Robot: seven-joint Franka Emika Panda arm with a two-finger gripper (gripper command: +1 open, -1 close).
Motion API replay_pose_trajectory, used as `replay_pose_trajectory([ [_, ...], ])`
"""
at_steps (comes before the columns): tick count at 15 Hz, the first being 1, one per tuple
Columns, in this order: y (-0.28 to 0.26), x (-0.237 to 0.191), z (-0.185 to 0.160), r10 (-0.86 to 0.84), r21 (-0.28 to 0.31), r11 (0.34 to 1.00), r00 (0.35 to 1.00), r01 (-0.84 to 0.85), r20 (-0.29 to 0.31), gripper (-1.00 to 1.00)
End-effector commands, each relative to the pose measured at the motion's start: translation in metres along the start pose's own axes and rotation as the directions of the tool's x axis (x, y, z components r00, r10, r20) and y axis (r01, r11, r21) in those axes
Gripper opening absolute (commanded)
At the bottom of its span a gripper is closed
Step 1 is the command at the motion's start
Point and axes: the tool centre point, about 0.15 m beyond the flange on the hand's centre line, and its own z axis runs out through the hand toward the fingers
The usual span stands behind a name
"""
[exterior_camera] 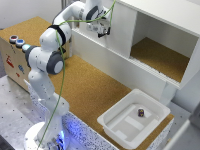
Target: Move the door all the way to the left and let go
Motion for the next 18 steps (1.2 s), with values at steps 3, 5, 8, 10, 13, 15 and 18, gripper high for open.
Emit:
replay_pose_trajectory([
  [3, -0.05, 0.042, 0.032, -0.049, -0.199, 0.979, 0.998, 0.038, -0.049, 1.0],
  [5, -0.052, 0.036, 0.028, -0.052, -0.197, 0.979, 0.997, 0.041, -0.052, 1.0],
  [8, -0.047, 0.024, 0.02, -0.03, -0.205, 0.979, 0.998, 0.018, -0.054, 1.0],
  [10, -0.042, 0.012, 0.014, -0.006, -0.2, 0.98, 1.0, 0.001, -0.026, 1.0],
  [13, -0.035, -0.013, 0.002, 0.048, -0.174, 0.984, 0.998, -0.042, 0.03, 1.0],
  [15, -0.031, -0.029, -0.006, 0.086, -0.166, 0.983, 0.995, -0.075, 0.06, 1.0],
  [18, -0.026, -0.045, -0.018, 0.12, -0.178, 0.978, 0.99, -0.105, 0.077, 1.0],
])
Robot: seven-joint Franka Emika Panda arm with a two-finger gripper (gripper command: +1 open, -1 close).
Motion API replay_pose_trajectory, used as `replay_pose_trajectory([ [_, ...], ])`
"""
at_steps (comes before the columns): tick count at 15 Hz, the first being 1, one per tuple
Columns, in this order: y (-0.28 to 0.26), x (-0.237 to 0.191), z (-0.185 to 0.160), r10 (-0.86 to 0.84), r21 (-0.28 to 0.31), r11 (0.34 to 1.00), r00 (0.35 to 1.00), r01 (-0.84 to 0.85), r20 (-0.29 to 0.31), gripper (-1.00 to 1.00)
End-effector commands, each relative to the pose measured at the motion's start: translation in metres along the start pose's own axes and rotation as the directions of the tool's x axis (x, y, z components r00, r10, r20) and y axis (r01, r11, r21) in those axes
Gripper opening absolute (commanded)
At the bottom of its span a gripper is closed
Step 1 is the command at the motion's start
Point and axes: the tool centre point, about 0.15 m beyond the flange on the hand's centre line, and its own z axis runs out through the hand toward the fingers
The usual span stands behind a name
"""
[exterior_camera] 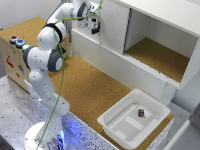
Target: Move the door all the way to the left and let go
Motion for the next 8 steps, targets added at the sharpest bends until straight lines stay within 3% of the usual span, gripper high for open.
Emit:
replay_pose_trajectory([
  [1, 0.01, -0.038, -0.02, 0.056, -0.058, 0.997, 0.998, -0.054, 0.042, 1.0],
  [4, 0.014, -0.052, -0.021, 0.074, -0.041, 0.997, 0.994, -0.071, 0.074, 1.0],
  [8, 0.039, -0.072, -0.02, 0.144, -0.075, 0.988, 0.985, -0.137, 0.095, 1.0],
])
